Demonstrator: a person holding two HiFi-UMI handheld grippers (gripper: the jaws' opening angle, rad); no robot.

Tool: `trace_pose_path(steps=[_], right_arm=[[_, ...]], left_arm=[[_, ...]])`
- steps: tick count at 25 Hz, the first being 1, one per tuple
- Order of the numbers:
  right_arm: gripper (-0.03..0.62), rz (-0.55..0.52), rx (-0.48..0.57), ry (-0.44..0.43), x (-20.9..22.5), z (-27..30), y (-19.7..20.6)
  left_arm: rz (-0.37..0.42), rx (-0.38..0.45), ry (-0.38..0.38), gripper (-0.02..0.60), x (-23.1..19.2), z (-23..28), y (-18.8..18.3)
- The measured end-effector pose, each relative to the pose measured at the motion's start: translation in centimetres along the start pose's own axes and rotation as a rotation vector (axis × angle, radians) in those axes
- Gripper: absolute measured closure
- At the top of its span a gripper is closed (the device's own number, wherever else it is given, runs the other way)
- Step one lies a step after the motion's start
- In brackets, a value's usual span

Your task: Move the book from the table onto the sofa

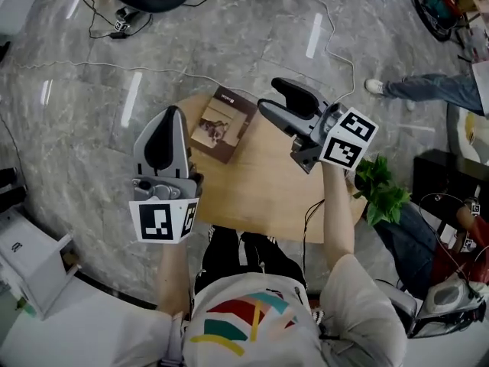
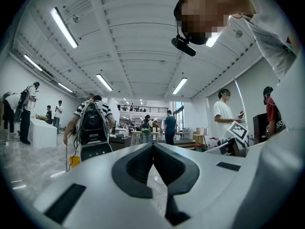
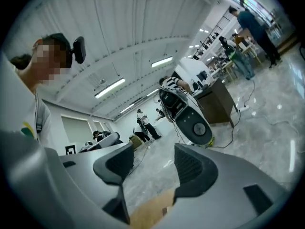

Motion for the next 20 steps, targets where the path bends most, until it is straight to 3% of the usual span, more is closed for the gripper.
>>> trace_pose_path(steps=[4, 10, 16, 20], right_arm=[[0.318, 0.136, -0.086, -0.003, 7.6, 2.3, 4.3], [0.318, 0.233, -0.370, -0.006, 16.4, 6.2, 14.7], [0.319, 0.392, -0.624, -0.085, 21.8, 9.4, 23.7], [0.319, 0.479, -0.791, -0.127, 23.8, 9.4, 27.7]], left_arm=[[-0.017, -0.033, 0.012, 0.575, -1.1, 2.0, 6.0], [-0.085, -0.153, 0.000, 0.575, -2.1, 3.3, 16.5], [-0.137, -0.275, 0.020, 0.575, -1.5, 2.6, 25.3], [-0.164, -0.318, 0.022, 0.575, -0.9, 2.2, 28.9]])
Point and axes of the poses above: the fingertips, and each gripper's own axes: z forward along the fingers, x to its right, y out of its underside, the point moved 2 cm from there along -z, backward along the fingers, and after that the axes turned 8 degrees about x, right-handed, at the moved point
